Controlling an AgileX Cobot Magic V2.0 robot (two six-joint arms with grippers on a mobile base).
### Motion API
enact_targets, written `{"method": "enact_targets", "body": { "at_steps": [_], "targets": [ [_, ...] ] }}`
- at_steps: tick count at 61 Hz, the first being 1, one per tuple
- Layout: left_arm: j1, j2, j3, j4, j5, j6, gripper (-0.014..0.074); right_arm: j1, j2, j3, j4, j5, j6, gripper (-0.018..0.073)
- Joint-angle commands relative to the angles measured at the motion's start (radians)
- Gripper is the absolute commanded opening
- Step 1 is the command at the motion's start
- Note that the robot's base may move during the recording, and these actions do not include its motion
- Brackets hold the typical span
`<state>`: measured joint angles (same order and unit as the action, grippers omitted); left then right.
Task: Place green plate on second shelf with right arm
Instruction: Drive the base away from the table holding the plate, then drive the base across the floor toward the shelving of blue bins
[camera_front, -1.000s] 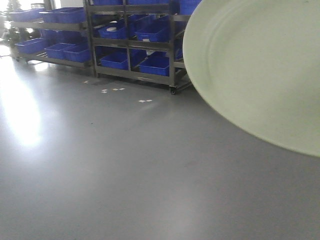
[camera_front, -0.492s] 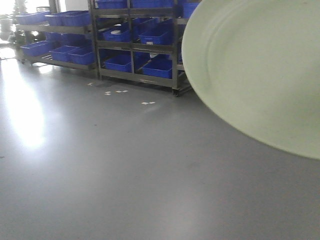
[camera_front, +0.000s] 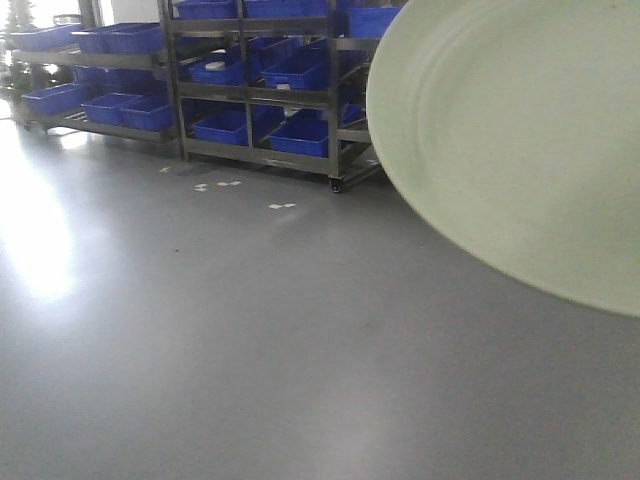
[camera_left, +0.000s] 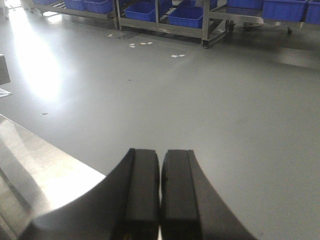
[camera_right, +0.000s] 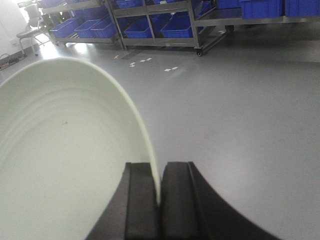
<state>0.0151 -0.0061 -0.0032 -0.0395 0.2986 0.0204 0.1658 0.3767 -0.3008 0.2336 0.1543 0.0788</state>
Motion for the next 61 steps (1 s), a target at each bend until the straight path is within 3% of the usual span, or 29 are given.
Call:
{"method": "enact_targets", "body": {
  "at_steps": [1, 61],
  "targets": [
    [-0.001, -0.021, 0.040, -0.001, -0.080, 0.000, 0.0124, -0.006, 0.003, -0.037, 0.007, -0.106, 0.002, 0.0048],
    [-0.001, -0.021, 0.040, -0.001, -0.080, 0.000, 0.0124, -0.006, 0.003, -0.037, 0.007, -0.106, 0.002, 0.0048]
  ]
}}
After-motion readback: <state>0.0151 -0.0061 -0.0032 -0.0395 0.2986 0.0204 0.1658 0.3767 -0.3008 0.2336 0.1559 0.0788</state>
